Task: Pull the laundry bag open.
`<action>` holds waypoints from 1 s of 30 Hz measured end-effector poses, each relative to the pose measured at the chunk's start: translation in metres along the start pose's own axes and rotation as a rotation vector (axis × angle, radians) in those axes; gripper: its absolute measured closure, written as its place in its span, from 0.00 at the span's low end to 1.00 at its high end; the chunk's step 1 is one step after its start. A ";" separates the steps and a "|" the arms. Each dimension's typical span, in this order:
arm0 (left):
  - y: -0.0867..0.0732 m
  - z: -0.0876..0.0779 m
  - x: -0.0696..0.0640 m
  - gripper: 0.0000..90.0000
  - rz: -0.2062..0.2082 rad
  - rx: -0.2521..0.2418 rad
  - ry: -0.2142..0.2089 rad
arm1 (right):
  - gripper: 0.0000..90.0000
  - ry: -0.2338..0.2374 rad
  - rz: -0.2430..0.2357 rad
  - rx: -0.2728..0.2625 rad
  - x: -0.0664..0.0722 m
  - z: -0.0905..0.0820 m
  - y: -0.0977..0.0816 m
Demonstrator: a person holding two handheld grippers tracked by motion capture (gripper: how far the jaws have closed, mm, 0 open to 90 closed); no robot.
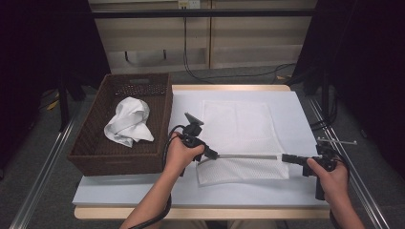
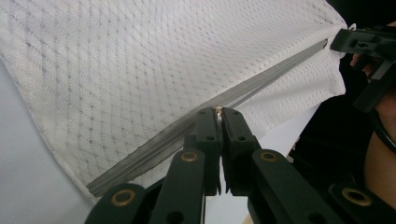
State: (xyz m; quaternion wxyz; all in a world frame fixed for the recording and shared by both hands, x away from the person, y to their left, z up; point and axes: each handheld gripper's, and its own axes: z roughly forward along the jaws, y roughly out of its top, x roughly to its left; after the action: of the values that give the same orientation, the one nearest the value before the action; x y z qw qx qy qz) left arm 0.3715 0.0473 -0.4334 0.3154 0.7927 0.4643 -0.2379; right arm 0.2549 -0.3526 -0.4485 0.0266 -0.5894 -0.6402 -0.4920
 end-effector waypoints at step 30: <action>-0.003 -0.013 0.004 0.96 -0.014 -0.013 0.020 | 0.97 -0.011 0.001 -0.015 -0.002 -0.004 0.000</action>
State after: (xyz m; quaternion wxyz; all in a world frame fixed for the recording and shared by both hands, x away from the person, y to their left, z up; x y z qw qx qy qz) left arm 0.3717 0.0598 -0.4280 0.3144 0.7896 0.4745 -0.2290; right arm 0.2539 -0.3569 -0.4477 0.0189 -0.5924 -0.6365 -0.4936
